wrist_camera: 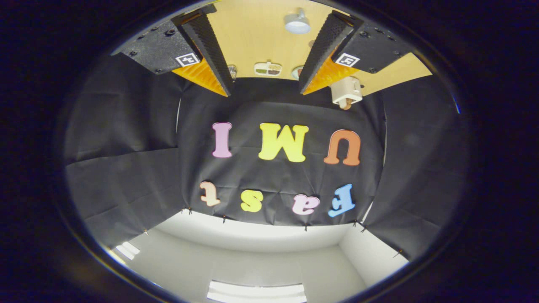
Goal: Take the bottle from table, then pour the juice into the cup, finally place the bottle on the coaster
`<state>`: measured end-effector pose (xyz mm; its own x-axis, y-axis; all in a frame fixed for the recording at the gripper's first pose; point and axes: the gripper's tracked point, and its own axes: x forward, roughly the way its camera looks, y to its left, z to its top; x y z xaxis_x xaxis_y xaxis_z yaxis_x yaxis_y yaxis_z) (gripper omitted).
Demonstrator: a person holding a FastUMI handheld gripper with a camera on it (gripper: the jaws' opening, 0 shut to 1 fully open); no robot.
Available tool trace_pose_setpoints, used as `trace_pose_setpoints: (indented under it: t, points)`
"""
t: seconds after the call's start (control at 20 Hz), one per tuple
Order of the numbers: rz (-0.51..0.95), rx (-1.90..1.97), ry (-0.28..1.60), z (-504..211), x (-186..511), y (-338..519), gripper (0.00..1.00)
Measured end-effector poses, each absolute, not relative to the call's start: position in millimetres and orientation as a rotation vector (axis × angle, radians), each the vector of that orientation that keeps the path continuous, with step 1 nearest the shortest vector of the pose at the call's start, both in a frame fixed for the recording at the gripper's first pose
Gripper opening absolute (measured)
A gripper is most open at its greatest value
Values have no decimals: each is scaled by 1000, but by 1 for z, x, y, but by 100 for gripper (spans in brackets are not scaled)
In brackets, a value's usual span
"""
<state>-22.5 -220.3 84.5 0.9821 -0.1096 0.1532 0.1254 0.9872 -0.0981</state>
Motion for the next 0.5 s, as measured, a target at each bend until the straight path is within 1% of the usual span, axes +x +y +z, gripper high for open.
trace_pose_setpoints:
  t: [0.1,0.25,0.5]
  points:
    - [-126,-106,-152,88,-11,-250,100]
    - [-147,-120,-134,71,5,-292,100]
    - [-146,-101,-111,37,19,-314,100]
